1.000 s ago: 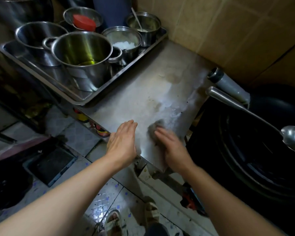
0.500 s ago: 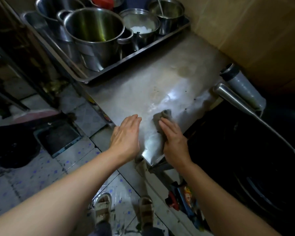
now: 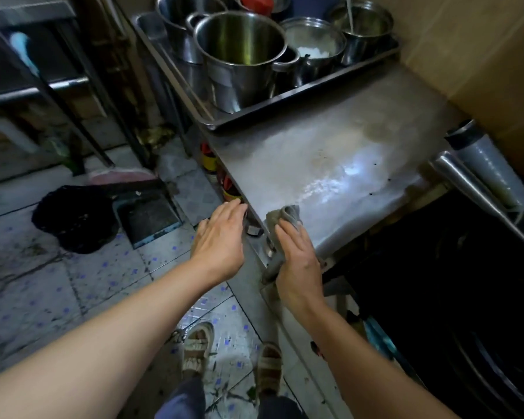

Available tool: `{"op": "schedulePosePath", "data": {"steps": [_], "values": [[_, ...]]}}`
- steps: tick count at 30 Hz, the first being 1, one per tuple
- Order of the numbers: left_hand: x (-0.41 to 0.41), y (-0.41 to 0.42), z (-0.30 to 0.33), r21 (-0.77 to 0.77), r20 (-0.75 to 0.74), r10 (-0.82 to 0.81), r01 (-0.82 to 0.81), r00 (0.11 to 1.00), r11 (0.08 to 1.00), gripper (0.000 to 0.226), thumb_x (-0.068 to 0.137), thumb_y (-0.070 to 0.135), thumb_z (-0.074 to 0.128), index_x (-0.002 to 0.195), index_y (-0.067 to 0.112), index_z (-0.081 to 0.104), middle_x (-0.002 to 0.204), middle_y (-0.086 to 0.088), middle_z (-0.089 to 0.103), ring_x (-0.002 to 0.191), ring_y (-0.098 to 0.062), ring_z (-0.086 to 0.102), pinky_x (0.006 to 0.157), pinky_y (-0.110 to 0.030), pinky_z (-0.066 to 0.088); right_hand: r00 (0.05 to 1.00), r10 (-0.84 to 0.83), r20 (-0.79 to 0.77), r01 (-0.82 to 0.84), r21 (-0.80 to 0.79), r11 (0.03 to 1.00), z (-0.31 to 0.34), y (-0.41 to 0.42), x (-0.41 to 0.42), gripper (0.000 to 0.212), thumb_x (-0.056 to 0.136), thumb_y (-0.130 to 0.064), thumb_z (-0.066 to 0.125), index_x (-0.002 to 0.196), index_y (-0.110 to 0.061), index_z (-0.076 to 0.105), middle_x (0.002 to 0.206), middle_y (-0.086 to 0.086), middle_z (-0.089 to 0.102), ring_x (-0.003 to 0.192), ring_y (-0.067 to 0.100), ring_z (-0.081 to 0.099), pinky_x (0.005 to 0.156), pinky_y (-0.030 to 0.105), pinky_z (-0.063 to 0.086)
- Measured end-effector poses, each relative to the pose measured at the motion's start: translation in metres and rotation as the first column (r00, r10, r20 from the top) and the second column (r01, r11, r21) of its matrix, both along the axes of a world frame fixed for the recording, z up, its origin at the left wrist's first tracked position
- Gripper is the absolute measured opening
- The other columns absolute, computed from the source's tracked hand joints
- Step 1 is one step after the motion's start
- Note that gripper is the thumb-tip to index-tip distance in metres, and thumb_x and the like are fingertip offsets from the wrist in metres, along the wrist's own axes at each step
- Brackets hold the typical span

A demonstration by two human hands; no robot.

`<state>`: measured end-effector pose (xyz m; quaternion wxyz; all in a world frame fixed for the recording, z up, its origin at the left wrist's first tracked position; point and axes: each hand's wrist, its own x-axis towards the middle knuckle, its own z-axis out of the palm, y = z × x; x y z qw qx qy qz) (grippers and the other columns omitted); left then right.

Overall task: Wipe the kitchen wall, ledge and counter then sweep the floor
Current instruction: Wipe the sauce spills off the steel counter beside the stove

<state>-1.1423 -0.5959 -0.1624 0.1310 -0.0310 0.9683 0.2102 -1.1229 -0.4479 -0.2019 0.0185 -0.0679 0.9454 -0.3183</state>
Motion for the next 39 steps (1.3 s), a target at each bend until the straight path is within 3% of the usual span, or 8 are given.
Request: {"op": "schedulePosePath", "data": {"steps": [5,10,19,22,28,32,36,39], "values": [[0.013,-0.018,0.007,-0.012,-0.014,0.068,-0.068,0.998,0.998,0.074,0.089,0.009,0.054,0.149,0.02,0.013,0.158,0.004,0.009,0.145,-0.014,0.007,0.117,-0.039,0.016,0.994,0.075,0.075,-0.075,-0.01,0.997,0.006,-0.024,0.006,0.073,0.077,0.024,0.039,0.142,-0.01,0.041,0.151,-0.002,0.032,0.145,0.016,0.013,0.11,0.014,0.004],[0.02,-0.033,0.012,0.004,-0.036,0.115,-0.115,0.993,0.993,0.074,0.088,0.008,0.054,0.149,0.02,0.014,0.158,0.004,0.01,0.145,-0.014,0.008,0.117,-0.037,0.016,0.975,0.199,0.094,-0.188,-0.121,0.975,0.01,-0.055,0.011,0.068,0.075,0.023,0.042,0.136,-0.006,0.048,0.146,0.005,0.041,0.138,0.019,0.034,0.115,0.03,0.027],[0.023,-0.037,0.014,0.028,-0.04,0.107,-0.106,0.993,0.994,0.074,0.088,0.008,0.055,0.149,0.019,0.014,0.158,0.004,0.009,0.145,-0.013,0.008,0.116,-0.036,0.017,0.999,0.028,0.029,-0.022,-0.202,0.979,0.017,-0.049,-0.007,0.056,0.079,0.02,0.041,0.13,-0.002,0.054,0.139,0.008,0.048,0.13,0.021,0.043,0.112,0.034,0.033],[0.018,-0.021,0.01,0.058,-0.033,0.065,-0.063,0.997,0.996,0.074,0.088,0.006,0.053,0.149,0.019,0.013,0.158,0.004,0.009,0.145,-0.014,0.008,0.118,-0.037,0.016,0.998,-0.054,-0.036,0.046,-0.188,0.981,0.026,-0.03,-0.009,0.05,0.082,0.01,0.04,0.128,0.001,0.054,0.135,0.012,0.051,0.128,0.024,0.046,0.11,0.028,0.031],[0.007,0.017,0.009,0.092,-0.016,-0.037,0.039,0.999,0.995,0.073,0.089,0.007,0.052,0.149,0.019,0.013,0.158,0.003,0.008,0.145,-0.014,0.007,0.118,-0.038,0.015,0.971,-0.239,-0.022,0.238,-0.057,0.97,0.022,0.036,-0.023,0.064,0.075,0.019,0.041,0.135,-0.004,0.048,0.147,0.008,0.038,0.138,0.02,0.031,0.114,0.022,0.02],[0.001,0.038,0.011,0.08,0.005,-0.081,0.08,0.997,0.994,0.073,0.089,0.007,0.051,0.149,0.018,0.011,0.158,0.003,0.006,0.145,-0.014,0.005,0.116,-0.037,0.014,0.982,-0.189,0.006,0.188,0.037,0.981,0.007,0.049,-0.014,0.064,0.073,0.019,0.043,0.134,0.001,0.047,0.147,0.014,0.037,0.14,0.032,0.024,0.117,0.033,0.016],[-0.006,0.057,0.009,0.08,-0.007,-0.105,0.105,0.994,0.991,0.074,0.088,0.005,0.051,0.149,0.019,0.012,0.158,0.002,0.008,0.145,-0.014,0.007,0.118,-0.038,0.014,0.984,-0.18,0.013,0.181,-0.042,0.983,0.012,0.058,-0.014,0.058,0.074,0.021,0.042,0.128,0.003,0.054,0.138,0.015,0.048,0.133,0.029,0.036,0.11,0.018,0.017],[-0.013,0.072,0.008,0.086,-0.019,-0.137,0.138,0.99,0.987,0.076,0.087,0.005,0.053,0.149,0.019,0.012,0.158,0.002,0.007,0.145,-0.014,0.006,0.117,-0.036,0.013,0.956,-0.287,-0.059,0.286,-0.032,0.958,0.02,0.085,-0.037,0.052,0.082,0.015,0.036,0.13,0.004,0.05,0.142,0.016,0.042,0.134,0.031,0.034,0.113,0.026,0.022]]}}
